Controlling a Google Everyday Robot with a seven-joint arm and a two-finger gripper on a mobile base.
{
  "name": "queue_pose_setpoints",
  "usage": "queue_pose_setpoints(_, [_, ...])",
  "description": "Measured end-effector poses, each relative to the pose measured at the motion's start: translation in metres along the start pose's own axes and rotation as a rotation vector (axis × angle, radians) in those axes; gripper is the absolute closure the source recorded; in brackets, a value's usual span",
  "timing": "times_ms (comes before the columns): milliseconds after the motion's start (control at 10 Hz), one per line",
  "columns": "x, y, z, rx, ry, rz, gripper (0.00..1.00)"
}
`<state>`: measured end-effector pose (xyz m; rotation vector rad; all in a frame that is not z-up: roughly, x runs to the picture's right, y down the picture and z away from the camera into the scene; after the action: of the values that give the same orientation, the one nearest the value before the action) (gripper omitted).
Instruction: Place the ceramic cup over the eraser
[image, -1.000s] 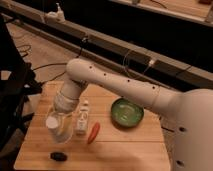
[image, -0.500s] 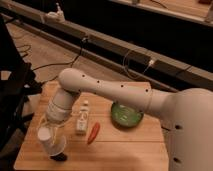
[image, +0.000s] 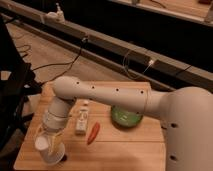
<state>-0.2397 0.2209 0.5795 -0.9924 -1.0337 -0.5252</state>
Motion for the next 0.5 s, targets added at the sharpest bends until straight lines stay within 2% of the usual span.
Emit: queue_pose_setpoints(500, [0.034, 0.004, 0.001, 0.048, -0.074, 0.05, 0.36])
